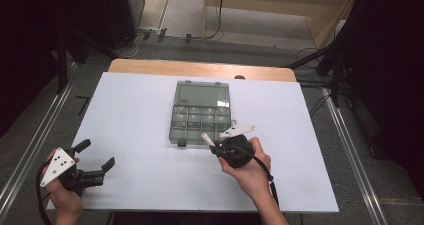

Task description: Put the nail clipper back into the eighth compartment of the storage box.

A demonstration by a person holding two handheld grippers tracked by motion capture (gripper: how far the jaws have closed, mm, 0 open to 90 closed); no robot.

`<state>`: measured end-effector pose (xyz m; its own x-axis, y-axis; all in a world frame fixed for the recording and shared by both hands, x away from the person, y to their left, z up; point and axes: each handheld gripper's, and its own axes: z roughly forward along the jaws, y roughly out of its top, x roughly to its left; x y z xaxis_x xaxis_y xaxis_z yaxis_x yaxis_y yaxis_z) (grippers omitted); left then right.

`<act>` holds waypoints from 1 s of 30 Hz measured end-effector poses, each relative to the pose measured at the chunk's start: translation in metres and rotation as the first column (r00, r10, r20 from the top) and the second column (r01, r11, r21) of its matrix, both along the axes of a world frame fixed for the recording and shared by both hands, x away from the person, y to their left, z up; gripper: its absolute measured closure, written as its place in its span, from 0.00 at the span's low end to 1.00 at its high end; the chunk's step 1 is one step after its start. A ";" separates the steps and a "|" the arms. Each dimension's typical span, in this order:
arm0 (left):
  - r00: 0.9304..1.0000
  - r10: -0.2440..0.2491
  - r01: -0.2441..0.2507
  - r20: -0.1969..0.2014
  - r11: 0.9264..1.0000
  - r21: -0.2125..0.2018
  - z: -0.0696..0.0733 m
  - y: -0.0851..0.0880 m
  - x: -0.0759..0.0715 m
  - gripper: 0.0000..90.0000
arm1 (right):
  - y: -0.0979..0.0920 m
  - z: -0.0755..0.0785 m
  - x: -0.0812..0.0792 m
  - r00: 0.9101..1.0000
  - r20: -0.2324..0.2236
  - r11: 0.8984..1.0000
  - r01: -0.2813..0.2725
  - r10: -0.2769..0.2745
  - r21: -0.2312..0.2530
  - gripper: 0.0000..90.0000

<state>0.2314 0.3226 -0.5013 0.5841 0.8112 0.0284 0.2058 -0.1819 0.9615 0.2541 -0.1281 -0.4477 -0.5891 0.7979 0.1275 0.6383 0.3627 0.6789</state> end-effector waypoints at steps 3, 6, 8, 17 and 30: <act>1.000 0.000 0.000 0.000 1.000 0.000 0.000 0.000 0.000 0.00 | -0.008 0.001 0.004 1.000 0.009 1.000 0.024 -0.024 0.018 0.88; 1.000 0.000 0.000 0.000 1.000 -0.001 0.000 0.000 0.000 0.00 | -0.013 0.001 0.006 0.999 0.016 0.999 0.035 -0.035 0.024 0.88; 1.000 0.000 0.000 -0.001 1.000 0.000 0.000 0.000 0.000 0.00 | -0.014 0.001 0.007 0.999 0.022 0.999 0.041 -0.042 0.027 0.88; 1.000 -0.002 0.002 0.000 1.000 0.001 0.000 0.000 0.000 0.00 | -0.024 -0.003 0.020 0.997 0.024 0.996 0.077 -0.078 0.040 0.88; 1.000 0.000 0.000 -0.001 1.000 -0.003 0.000 0.000 0.000 0.00 | -0.029 -0.022 0.041 0.994 0.046 0.995 0.099 -0.099 0.011 0.88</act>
